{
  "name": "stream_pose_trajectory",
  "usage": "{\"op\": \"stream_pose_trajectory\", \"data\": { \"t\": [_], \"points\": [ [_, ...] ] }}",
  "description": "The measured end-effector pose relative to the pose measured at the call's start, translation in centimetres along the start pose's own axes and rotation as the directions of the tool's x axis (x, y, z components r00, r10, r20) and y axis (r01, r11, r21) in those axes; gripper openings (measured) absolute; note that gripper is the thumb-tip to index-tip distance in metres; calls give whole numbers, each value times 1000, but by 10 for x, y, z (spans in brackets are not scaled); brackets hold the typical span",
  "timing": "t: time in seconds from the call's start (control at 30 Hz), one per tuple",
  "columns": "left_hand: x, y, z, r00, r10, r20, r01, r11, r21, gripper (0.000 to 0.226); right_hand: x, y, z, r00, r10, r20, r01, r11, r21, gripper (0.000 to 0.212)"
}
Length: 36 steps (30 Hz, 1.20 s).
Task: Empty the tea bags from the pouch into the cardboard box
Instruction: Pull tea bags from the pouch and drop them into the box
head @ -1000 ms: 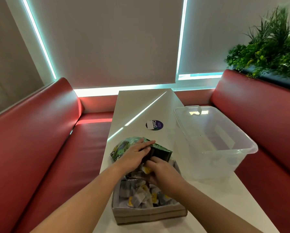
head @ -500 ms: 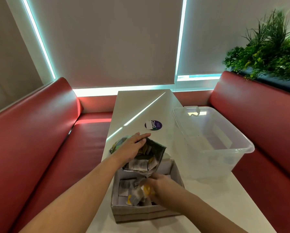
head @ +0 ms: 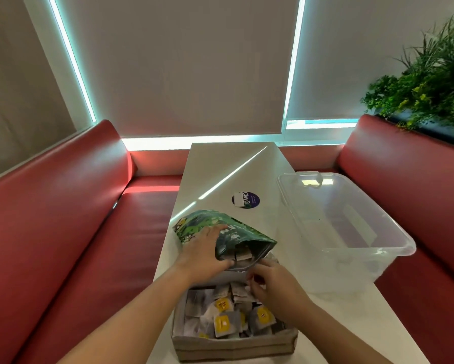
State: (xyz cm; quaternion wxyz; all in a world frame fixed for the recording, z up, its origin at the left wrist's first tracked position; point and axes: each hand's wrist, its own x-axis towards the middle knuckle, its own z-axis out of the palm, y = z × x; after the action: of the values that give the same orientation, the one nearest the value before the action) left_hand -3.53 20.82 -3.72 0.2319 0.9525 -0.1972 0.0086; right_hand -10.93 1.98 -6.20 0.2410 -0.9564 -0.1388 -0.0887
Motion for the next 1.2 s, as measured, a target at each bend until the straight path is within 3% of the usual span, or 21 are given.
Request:
{"op": "stream_pose_trajectory", "data": {
  "t": [0.07,0.13,0.27,0.43,0.5,0.6,0.73,0.83,0.97,1.07,1.2],
  "points": [
    [-1,-3,5,995,78,-65,-67,986,153,63,4,5,4,998,-12,-62,10,1000,-26,18],
    [-1,-7,9,983,134,-122,-109,975,193,47,8,10,8,997,-36,-74,30,996,-79,27],
    [-2,-12,8,948,252,-196,-201,948,245,33,13,13,12,999,-50,19,53,981,-185,44],
    [-3,-15,-4,923,362,-132,-284,871,401,20,14,15,16,997,5,75,11,976,-217,44],
    [-3,-13,-6,949,306,-79,-234,849,474,20,15,15,16,997,16,77,-1,981,-191,42],
    [-2,-14,-3,995,96,38,-101,839,535,33,15,12,17,996,42,77,-32,991,-129,38],
    [-2,-22,4,994,-60,91,23,931,364,54,15,8,20,996,52,70,-43,993,-114,38],
    [-4,-25,3,998,-33,45,26,989,146,73,16,7,17,994,73,80,-67,995,-77,42],
    [-1,-29,4,996,55,-71,-59,997,-47,79,19,2,7,997,62,55,-63,998,17,45],
    [1,-25,3,989,82,-121,-90,994,-66,83,23,-5,2,996,77,-43,-71,990,119,44],
    [-1,-6,-2,970,104,-218,-115,993,-38,89,29,-16,-3,950,78,-301,-40,991,128,38]
  ]
}}
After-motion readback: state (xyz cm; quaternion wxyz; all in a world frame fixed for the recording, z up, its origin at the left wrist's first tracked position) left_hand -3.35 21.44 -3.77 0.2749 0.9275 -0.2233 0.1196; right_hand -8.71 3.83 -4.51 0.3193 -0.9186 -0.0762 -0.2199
